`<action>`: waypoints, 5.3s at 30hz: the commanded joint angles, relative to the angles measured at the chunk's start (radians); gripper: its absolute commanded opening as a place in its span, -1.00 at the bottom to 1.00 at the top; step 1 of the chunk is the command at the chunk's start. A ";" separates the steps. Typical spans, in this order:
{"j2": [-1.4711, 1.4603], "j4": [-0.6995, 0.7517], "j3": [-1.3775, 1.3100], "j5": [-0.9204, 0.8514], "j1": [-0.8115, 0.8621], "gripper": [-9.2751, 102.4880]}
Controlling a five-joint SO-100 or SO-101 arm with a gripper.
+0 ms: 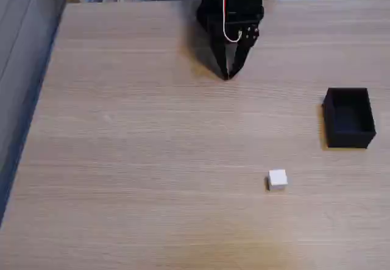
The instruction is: Pick a white block and place it in the black box.
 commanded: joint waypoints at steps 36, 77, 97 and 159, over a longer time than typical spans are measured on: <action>0.006 0.003 0.012 -0.029 0.026 -0.83; -0.927 -0.497 -0.581 0.207 -0.109 -0.29; -1.411 -0.712 -0.890 0.285 -0.127 -0.26; -1.994 -0.669 -1.462 0.311 -0.117 -0.54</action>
